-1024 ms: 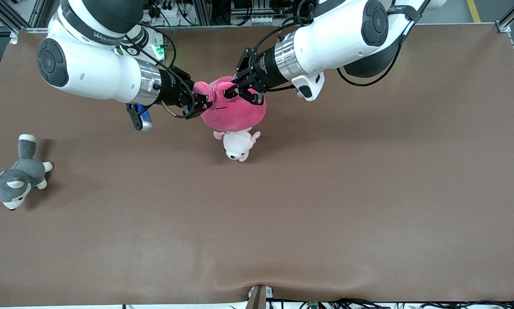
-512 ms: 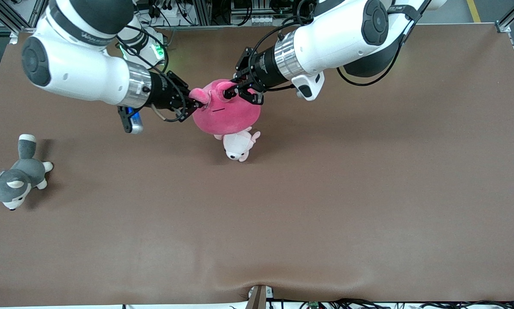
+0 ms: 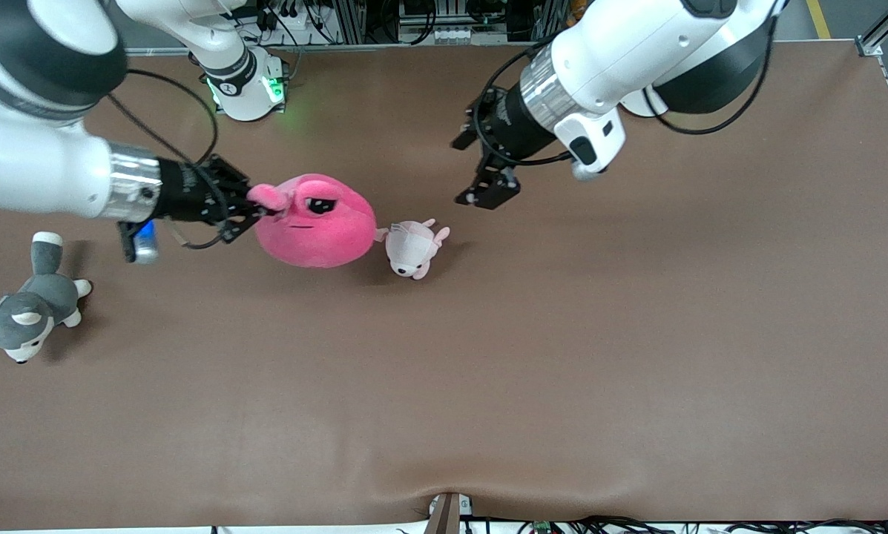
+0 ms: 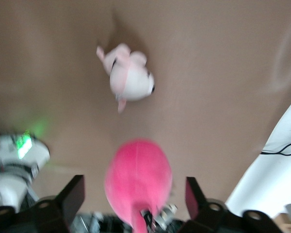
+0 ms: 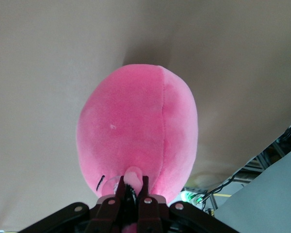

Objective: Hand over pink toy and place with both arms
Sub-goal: 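Open the left gripper and withdraw while the right gripper carries the toy, then lower the pink toy near the grey elephant and open the right gripper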

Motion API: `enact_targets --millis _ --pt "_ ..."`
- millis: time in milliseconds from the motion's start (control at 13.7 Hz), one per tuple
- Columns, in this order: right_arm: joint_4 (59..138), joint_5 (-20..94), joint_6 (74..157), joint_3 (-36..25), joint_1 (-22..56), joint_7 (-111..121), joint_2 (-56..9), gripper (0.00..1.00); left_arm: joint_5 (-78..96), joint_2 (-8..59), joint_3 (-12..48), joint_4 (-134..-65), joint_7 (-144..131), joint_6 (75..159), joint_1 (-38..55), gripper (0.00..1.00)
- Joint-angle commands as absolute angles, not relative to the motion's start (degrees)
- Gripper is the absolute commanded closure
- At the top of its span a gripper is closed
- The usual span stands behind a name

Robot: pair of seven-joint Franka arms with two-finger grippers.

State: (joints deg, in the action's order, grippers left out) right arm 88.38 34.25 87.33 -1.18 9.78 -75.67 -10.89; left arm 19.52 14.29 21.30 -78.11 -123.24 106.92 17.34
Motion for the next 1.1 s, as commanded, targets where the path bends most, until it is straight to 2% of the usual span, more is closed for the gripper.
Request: enact_targets --millis 0,439,805,1024 --pt "89.2 33.2 83.7 -0.3 3.0 -66.8 -13.3 1.00 16.2 13.7 17.6 -78.0 -112.3 102.1 17.4 0.00" --pt "90.3 31.1 81.9 -0.3 -7.2 -48.1 -20.4 1.00 11.7 12.0 6.2 -78.0 -80.6 93.9 17.5 0.00" --pt "90.3 28.3 83.3 -0.3 -13.4 -37.1 -28.0 1.00 2.0 10.0 2.9 -78.1 -64.2 90.8 17.5 0.00" --pt "90.3 28.3 84.4 -0.3 -15.9 -32.4 -30.3 1.00 -4.4 9.9 2.5 -78.1 -55.7 89.5 17.5 0.00"
